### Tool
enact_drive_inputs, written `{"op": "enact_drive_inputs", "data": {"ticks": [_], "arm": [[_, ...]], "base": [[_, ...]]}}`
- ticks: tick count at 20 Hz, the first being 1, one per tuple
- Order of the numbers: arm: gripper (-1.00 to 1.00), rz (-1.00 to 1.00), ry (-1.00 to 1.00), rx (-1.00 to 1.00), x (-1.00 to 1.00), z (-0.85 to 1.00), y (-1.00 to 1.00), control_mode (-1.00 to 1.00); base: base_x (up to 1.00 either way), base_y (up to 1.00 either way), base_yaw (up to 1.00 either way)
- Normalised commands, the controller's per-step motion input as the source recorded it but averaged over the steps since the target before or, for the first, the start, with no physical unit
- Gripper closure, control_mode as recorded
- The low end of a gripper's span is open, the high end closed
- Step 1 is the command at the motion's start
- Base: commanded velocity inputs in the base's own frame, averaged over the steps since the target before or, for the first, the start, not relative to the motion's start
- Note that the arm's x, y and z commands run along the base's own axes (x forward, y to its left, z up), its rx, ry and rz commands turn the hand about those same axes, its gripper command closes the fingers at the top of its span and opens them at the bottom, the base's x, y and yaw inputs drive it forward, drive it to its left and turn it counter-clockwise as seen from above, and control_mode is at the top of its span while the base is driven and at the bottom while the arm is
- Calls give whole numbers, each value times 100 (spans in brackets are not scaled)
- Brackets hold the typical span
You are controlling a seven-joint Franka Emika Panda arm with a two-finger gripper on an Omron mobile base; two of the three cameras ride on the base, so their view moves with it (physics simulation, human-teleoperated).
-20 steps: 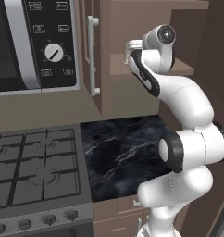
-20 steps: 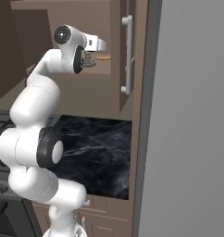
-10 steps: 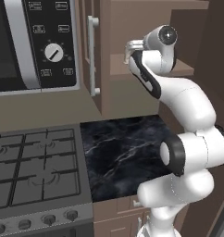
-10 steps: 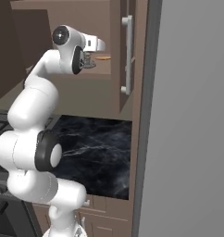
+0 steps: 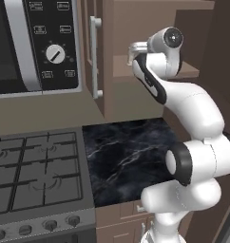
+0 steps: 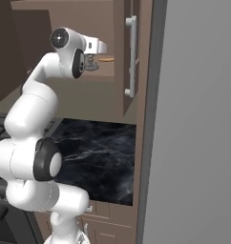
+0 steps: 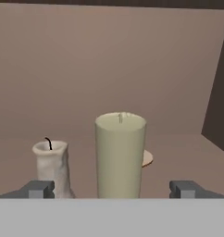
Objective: Pick the candle and candle from the dining table and place them in the open cabinet. Close the cabinet after placing the objects.
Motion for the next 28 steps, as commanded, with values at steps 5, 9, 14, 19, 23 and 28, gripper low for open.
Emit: {"op": "enact_drive_inputs", "data": {"ticks": [5,9,14,19,23,28], "arm": [[-100,0,0,0,-34,0,0,-100],[-100,0,-4,0,-45,0,0,-100],[-100,0,-4,0,-47,1,0,-100],[-100,0,0,0,-56,4,0,-100],[-100,0,0,0,-64,8,3,-100],[-100,0,0,-1,-60,11,20,-100]], "base": [[0,0,0],[0,0,0],[0,0,0],[0,0,0],[0,0,0],[0,0,0]]}}
